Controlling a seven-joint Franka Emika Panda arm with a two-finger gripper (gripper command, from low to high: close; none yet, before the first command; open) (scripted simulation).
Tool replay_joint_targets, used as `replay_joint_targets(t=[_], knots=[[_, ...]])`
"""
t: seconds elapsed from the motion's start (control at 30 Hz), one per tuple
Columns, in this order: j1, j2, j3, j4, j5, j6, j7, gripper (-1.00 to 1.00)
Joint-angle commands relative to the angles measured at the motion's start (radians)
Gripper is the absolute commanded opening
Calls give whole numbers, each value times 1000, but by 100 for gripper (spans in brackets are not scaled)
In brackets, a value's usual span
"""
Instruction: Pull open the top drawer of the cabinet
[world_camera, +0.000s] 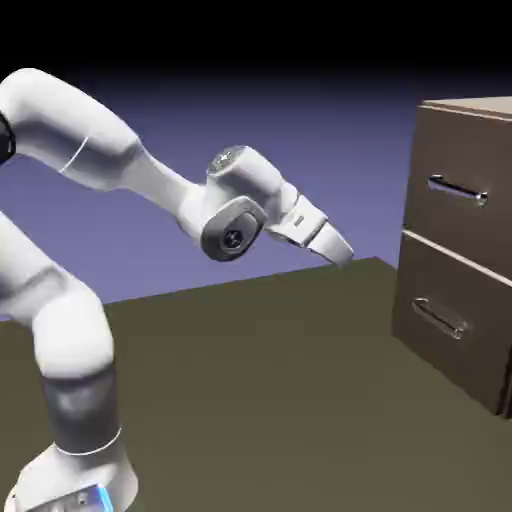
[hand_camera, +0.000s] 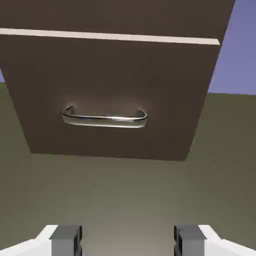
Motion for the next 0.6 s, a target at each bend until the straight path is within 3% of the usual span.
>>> replay_joint_targets(t=[0.0, 0.57], knots=[[28, -9, -21, 13, -40, -9, -44, 0], [507, -162, -381, 237, -719, -164, -783, 0]])
